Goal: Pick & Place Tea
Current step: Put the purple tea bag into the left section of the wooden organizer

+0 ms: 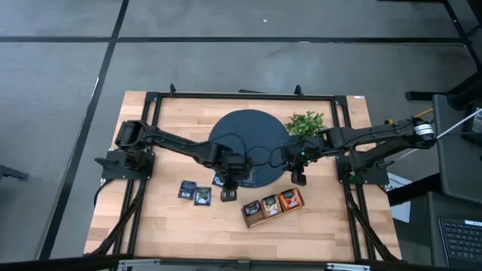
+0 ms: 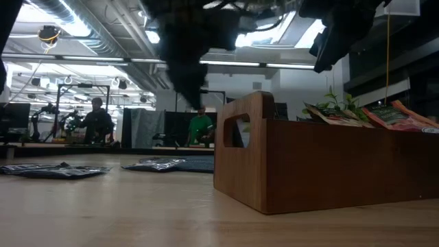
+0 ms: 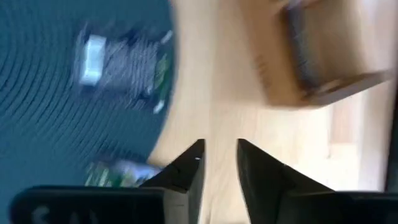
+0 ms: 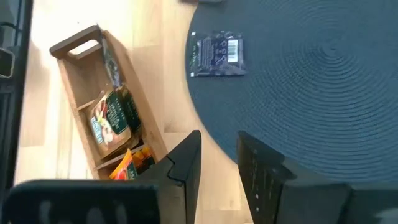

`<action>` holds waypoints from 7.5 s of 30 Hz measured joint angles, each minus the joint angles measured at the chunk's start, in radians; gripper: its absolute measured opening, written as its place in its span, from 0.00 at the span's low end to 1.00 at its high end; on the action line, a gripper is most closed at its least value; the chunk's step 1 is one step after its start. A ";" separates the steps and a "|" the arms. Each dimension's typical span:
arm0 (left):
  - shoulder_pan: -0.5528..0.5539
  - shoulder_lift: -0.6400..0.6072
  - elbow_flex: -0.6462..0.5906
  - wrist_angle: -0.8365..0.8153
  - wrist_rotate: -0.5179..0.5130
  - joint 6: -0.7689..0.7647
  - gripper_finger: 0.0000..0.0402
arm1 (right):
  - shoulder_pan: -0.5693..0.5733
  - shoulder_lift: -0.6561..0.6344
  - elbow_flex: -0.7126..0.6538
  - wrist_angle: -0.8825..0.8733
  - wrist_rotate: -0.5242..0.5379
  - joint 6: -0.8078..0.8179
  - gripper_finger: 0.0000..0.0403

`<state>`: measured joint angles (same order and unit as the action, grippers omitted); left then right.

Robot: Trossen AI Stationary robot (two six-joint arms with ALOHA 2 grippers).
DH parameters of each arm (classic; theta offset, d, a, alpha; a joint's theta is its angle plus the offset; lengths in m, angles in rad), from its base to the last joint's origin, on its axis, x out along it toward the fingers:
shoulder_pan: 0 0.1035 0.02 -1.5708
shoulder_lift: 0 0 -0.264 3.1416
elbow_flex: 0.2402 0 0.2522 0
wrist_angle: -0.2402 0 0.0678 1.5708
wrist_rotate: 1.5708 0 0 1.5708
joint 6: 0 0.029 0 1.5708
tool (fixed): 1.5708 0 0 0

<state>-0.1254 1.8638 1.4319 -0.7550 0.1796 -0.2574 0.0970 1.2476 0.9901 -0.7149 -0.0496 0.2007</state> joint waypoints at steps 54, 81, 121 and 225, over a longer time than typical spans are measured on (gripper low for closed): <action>-0.095 -0.083 -0.622 0.675 -0.426 -0.532 0.16 | -0.219 0.587 0.000 0.731 -0.336 0.269 0.26; -0.096 -0.074 -0.624 0.738 -0.467 -0.534 0.07 | -0.220 0.767 0.121 0.782 -0.411 0.237 0.31; -0.031 -0.378 -0.624 0.690 -0.509 -0.313 0.30 | -0.196 0.530 0.136 0.515 -0.331 -0.041 0.01; -0.388 0.002 -0.405 1.117 -0.851 -0.523 0.01 | 0.166 0.052 0.126 -0.200 0.581 0.451 0.21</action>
<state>-0.5135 1.8659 1.0264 0.3624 -0.6710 -0.7805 0.2630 1.2999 1.1161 -0.9150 0.5312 0.6514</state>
